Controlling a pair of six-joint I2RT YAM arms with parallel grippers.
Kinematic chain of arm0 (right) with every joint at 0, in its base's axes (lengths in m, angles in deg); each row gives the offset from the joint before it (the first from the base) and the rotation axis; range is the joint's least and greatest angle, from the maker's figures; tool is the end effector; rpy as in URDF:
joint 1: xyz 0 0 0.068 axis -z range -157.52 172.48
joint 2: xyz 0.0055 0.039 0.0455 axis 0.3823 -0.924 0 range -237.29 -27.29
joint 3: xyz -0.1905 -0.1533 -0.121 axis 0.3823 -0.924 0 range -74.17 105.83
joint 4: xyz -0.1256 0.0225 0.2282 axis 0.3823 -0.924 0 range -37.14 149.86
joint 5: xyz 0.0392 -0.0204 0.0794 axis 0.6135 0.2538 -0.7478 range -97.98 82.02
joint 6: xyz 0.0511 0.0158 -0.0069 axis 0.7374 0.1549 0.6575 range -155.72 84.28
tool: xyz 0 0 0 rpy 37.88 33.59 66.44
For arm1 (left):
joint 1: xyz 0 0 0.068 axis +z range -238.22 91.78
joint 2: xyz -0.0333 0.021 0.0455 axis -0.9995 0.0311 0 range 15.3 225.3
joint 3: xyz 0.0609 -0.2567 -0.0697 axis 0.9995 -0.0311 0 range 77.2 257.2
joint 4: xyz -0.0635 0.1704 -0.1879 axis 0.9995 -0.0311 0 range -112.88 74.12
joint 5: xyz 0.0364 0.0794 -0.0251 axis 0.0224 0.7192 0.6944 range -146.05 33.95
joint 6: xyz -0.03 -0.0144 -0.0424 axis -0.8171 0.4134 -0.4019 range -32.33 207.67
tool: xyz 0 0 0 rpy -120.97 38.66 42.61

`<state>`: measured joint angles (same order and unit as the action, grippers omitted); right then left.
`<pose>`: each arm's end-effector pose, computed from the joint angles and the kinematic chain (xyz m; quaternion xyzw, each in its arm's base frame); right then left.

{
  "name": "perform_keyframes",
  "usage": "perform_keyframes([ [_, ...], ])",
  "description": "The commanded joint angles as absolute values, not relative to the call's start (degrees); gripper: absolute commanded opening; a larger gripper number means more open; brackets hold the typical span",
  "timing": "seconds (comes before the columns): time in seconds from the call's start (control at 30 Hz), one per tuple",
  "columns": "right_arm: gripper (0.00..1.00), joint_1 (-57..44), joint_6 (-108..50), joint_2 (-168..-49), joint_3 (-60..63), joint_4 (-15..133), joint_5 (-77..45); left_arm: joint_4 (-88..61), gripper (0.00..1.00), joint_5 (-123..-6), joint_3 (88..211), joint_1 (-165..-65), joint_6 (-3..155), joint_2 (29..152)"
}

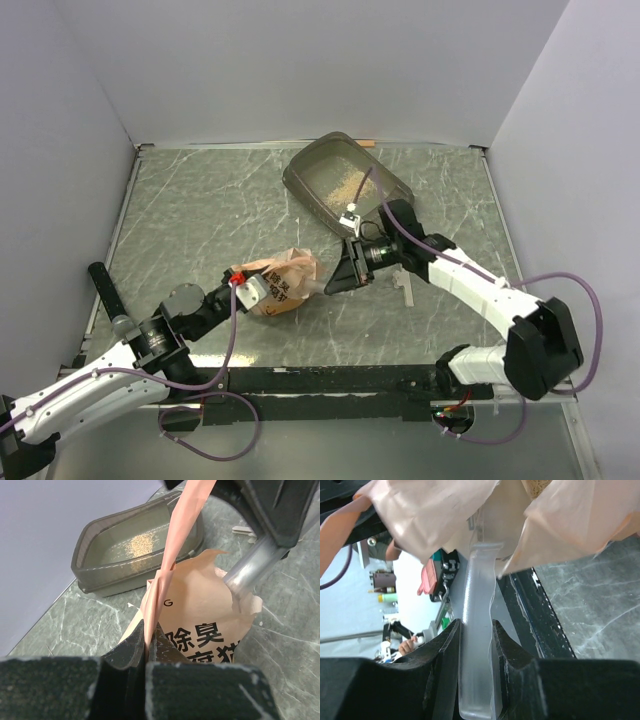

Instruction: Fill the litter box with clean litter

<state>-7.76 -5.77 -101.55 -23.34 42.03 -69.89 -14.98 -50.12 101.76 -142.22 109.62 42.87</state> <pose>0.2133 0.1608 0.2654 -0.2141 0.7806 0.5828 0.0712 0.0870 -0.1136 0.2787 0.4142 0.5889 -0.1555 0.6764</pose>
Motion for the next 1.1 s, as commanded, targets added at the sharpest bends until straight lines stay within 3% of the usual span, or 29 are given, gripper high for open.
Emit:
perform_keyframes([
  [0.0, 0.00, -5.57, -2.24, -95.07, -25.38, 47.29, -71.52, -8.94, 0.01, -50.60, 102.43, -142.89, 109.38, 42.19],
  [0.5, 0.00, 2.17, 1.71, -83.81, -33.38, 45.96, -71.87, -5.34, 0.01, -47.18, 100.85, -142.97, 109.55, 39.65],
  [1.07, 0.00, 4.55, 22.89, -74.23, -46.83, 66.26, -76.45, -2.35, 0.01, -39.88, 100.05, -142.89, 110.08, 37.36],
])
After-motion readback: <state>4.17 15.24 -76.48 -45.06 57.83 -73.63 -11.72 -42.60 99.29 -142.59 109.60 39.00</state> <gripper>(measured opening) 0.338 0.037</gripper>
